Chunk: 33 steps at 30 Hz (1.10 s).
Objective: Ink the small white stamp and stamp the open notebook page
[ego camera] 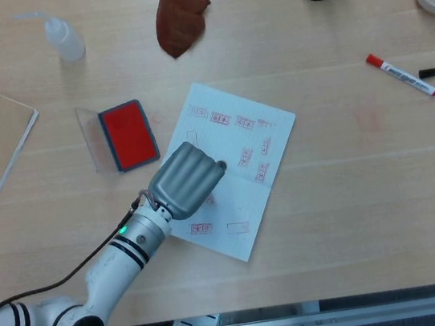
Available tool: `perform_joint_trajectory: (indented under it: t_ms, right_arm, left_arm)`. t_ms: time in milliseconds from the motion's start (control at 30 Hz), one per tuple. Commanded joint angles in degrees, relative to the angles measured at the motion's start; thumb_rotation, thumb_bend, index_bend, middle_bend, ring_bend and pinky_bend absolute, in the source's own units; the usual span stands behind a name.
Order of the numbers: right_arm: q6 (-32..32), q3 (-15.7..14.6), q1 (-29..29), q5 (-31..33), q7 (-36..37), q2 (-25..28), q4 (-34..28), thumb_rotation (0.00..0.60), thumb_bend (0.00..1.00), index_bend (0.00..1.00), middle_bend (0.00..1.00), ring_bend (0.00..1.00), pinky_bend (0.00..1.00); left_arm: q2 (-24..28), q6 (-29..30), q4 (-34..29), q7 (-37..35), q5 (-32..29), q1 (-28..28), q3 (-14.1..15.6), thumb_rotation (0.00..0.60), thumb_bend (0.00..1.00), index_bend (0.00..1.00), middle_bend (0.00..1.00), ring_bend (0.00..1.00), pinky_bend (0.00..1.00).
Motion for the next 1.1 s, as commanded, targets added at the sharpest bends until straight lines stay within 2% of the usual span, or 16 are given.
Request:
perform_joint_trajectory:
  t_ms: [33, 467, 667, 1100]
  right_arm:
    - [-0.04, -0.01, 0.04, -0.05, -0.09, 0.05, -0.12, 0.600, 0.21, 0.34, 0.40, 0.33, 0.39]
    - [0.24, -0.07, -0.05, -0.29, -0.08, 0.17, -0.43, 0.600, 0.21, 0.34, 0.40, 0.33, 0.39]
    - [0.15, -0.15, 0.02, -0.44, -0.10, 0.07, -0.48, 0.600, 0.21, 0.34, 0.40, 0.33, 0.39]
    - [-0.24, -0.27, 0.40, -0.74, -0.98, -0.05, -1.11, 0.600, 0.21, 0.34, 0.40, 0.33, 0.39]
  left_arm:
    - [0.94, 0.38, 0.25, -1.13, -0.11, 0.35, -0.18, 0.600, 0.40, 0.52, 1.00, 0.99, 1.00]
    - [2.90, 0.93, 1.03, -2.71, -0.19, 1.37, 0.82, 0.600, 0.40, 0.52, 1.00, 0.99, 1.00]
    - [5.29, 2.34, 1.19, -6.42, 1.80, 3.33, 2.07, 0.600, 0.40, 0.52, 1.00, 0.99, 1.00]
    - [10.97, 6.62, 3.45, -15.47, 10.87, 9.60, 7.71, 0.600, 0.40, 0.52, 1.00, 0.98, 1.00]
